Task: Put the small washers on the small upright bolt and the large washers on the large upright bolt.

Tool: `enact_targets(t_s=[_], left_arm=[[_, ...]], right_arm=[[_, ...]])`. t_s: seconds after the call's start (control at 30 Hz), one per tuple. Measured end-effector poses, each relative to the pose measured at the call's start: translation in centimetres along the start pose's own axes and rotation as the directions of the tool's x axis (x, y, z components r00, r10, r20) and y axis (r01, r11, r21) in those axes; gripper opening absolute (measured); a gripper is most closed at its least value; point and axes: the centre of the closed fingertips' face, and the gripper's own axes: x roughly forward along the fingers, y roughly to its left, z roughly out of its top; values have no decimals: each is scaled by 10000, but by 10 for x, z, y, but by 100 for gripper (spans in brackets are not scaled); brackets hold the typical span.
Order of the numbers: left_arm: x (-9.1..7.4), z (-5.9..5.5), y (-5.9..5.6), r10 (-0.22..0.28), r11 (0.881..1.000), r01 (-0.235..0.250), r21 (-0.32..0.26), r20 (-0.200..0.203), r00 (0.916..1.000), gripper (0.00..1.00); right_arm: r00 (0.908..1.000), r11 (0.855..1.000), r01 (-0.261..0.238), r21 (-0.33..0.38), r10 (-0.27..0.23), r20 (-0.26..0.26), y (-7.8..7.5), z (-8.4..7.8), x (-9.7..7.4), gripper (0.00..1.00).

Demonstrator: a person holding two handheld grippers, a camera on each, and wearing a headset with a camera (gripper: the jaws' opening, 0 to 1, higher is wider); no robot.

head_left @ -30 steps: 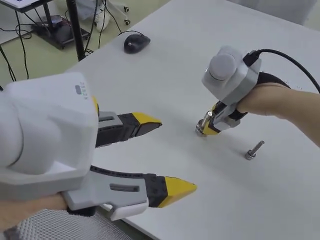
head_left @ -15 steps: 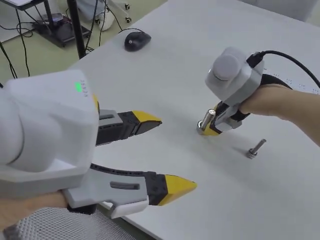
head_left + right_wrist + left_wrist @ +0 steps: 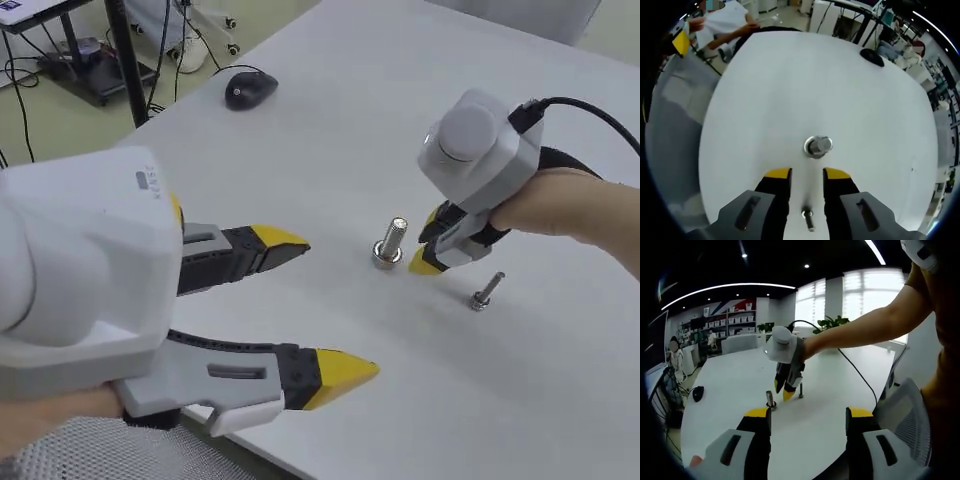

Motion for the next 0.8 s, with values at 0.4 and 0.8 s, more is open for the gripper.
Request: enact_targets(t_s=[0.4, 0.8], left_arm=[[-4, 1, -5, -96, 9999, 95, 107, 110, 9999, 60], [-8, 13, -6, -382, 9986, 403, -330, 645, 9972, 60]], right_arm=[[9905, 9989, 4, 478, -70, 1373, 27, 14, -19, 26], [8942, 9886, 483, 1429, -1065, 4348, 60, 8, -71, 29]])
